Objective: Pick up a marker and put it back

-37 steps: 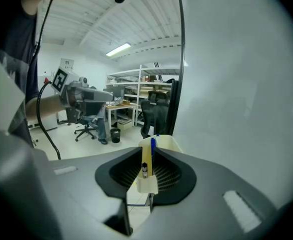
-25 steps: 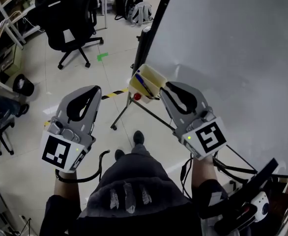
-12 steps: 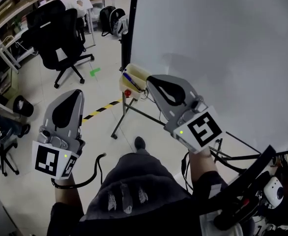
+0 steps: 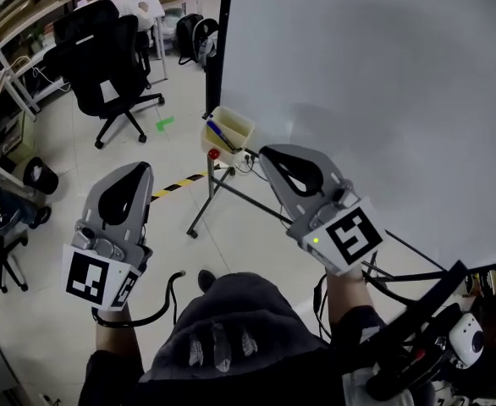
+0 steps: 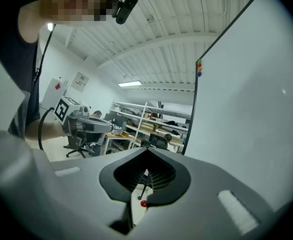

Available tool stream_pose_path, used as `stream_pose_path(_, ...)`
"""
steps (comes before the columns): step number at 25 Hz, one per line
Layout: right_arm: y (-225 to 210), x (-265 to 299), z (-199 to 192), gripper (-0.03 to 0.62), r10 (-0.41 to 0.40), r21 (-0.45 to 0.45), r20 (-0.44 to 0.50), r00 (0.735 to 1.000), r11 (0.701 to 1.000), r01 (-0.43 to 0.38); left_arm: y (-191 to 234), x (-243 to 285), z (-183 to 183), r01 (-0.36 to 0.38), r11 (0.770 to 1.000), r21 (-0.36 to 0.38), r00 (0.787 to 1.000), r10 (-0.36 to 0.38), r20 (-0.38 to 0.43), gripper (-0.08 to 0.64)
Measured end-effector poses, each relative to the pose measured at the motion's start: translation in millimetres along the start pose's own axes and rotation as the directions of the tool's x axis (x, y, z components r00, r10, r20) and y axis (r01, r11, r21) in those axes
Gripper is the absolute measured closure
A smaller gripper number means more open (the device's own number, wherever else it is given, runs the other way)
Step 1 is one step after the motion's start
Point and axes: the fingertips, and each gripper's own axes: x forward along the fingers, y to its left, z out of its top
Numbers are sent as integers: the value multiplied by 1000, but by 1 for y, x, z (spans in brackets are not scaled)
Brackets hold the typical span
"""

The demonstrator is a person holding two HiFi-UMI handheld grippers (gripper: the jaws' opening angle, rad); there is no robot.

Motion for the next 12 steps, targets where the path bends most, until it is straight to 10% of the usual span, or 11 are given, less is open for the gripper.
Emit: stream_pose_path(12, -4, -148, -10, 592, 100, 36, 50, 994, 994, -102, -152, -10, 25, -94, 995, 39, 995, 95, -25, 554)
